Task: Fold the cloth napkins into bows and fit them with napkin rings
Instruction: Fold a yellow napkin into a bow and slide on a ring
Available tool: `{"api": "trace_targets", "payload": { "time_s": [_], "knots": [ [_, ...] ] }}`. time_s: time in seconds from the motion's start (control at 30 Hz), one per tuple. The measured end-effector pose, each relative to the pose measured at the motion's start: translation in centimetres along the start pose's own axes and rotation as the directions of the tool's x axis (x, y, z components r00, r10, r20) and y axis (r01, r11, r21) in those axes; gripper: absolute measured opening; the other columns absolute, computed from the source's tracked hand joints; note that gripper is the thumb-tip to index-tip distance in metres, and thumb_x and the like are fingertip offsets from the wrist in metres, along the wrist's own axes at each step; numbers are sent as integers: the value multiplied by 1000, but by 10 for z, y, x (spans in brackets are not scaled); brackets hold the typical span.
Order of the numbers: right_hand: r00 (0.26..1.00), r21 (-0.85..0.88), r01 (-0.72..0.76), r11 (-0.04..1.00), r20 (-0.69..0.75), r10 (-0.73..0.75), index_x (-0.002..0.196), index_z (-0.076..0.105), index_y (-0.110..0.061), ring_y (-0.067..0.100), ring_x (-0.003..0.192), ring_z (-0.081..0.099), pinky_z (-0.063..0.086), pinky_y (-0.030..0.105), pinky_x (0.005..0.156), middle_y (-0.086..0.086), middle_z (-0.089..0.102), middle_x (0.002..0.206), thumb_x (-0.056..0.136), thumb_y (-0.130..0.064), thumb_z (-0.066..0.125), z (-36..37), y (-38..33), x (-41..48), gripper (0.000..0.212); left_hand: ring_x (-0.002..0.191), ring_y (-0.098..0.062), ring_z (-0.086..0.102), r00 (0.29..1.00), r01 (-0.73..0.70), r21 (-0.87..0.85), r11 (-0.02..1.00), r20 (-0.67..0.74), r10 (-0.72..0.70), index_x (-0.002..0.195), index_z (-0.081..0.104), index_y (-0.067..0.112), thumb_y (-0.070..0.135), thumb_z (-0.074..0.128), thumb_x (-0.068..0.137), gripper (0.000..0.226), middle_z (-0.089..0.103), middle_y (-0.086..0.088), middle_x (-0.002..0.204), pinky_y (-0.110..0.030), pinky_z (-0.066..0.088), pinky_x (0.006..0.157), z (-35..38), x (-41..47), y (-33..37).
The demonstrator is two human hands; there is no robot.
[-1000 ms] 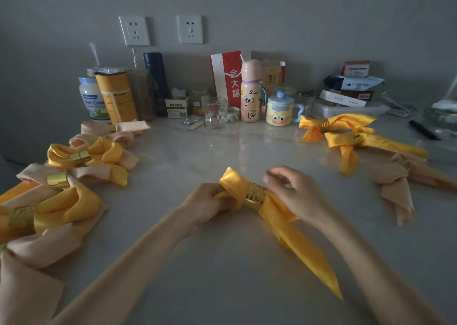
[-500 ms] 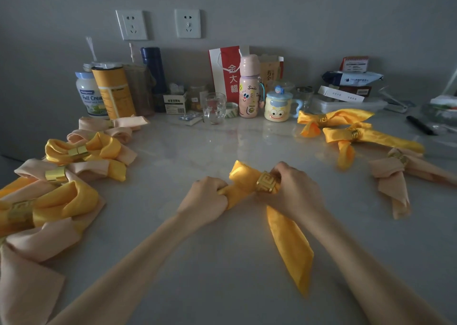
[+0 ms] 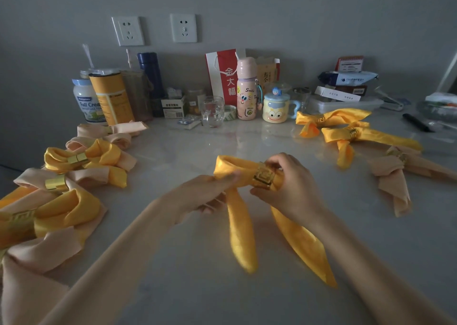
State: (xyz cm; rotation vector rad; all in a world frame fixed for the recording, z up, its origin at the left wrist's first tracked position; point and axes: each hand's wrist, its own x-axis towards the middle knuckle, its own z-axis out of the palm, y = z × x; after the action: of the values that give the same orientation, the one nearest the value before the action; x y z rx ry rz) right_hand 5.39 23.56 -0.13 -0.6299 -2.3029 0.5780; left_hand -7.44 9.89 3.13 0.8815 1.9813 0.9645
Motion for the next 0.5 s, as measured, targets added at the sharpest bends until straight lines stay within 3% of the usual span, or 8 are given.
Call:
{"api": "trace_targets", "payload": {
  "time_s": [0.07, 0.17, 0.23, 0.3, 0.37, 0.43, 0.5],
  "knots": [
    [998, 16, 53, 998, -18, -53, 104, 55, -17, 12, 89, 51, 42, 28, 72, -6, 53, 98, 61, -32, 85, 0, -1, 0, 54, 81, -17, 58, 982, -45, -125, 991, -189, 21, 86, 62, 17, 65, 49, 79, 50, 64, -5, 92, -26, 46, 73, 8, 5, 2],
    [996, 17, 85, 996, 24, -85, 107, 54, -17, 11, 89, 50, 43, 27, 72, -5, 51, 101, 62, -28, 85, 1, -3, -2, 55, 88, -23, 64, 988, -44, -320, 946, -157, -7, 96, 66, 16, 79, 42, 67, 73, 68, -12, 98, -39, 49, 89, 13, 8, 4],
    [995, 34, 95, 995, 39, -97, 105, 54, -18, 11, 87, 50, 43, 24, 71, -4, 51, 101, 62, -26, 86, 1, -1, -2, 55, 89, -24, 62, 983, -23, -349, 937, -179, -43, 99, 66, 18, 72, 50, 75, 61, 67, -10, 97, -40, 48, 92, 12, 10, 5],
    [995, 89, 66, 994, 72, -73, 104, 53, -22, 9, 88, 49, 39, 14, 71, -4, 50, 101, 61, -28, 86, 3, 1, -3, 54, 84, -22, 60, 963, -17, -314, 949, -260, -68, 97, 68, 16, 55, 60, 80, 43, 66, -6, 90, -36, 47, 84, 12, 15, -1],
    [988, 150, -32, 988, 152, 9, 103, 50, -30, 8, 90, 49, 35, 7, 69, -4, 48, 103, 63, -34, 84, 7, 1, -4, 52, 71, -20, 60, 973, -13, -373, 928, -217, -74, 90, 68, 12, 35, 63, 83, 24, 67, -9, 81, -31, 47, 74, 15, 15, -2],
    [948, 156, -175, 972, 292, 124, 103, 47, -32, 12, 92, 53, 38, 14, 69, -4, 51, 103, 67, -39, 80, 5, 2, -3, 50, 66, -22, 62, 986, 10, -450, 893, -143, -83, 88, 69, 8, 24, 65, 81, 18, 68, -14, 81, -29, 50, 72, 18, 13, -4],
    [855, 172, -348, 922, 462, 237, 107, 51, -27, 13, 91, 57, 42, 21, 69, -4, 58, 103, 72, -41, 76, -7, 1, 0, 45, 70, -25, 62, 987, 41, -451, 892, -119, -105, 86, 70, 10, 26, 68, 72, 22, 68, -15, 83, -32, 50, 74, 17, 13, -8]
  ]
}}
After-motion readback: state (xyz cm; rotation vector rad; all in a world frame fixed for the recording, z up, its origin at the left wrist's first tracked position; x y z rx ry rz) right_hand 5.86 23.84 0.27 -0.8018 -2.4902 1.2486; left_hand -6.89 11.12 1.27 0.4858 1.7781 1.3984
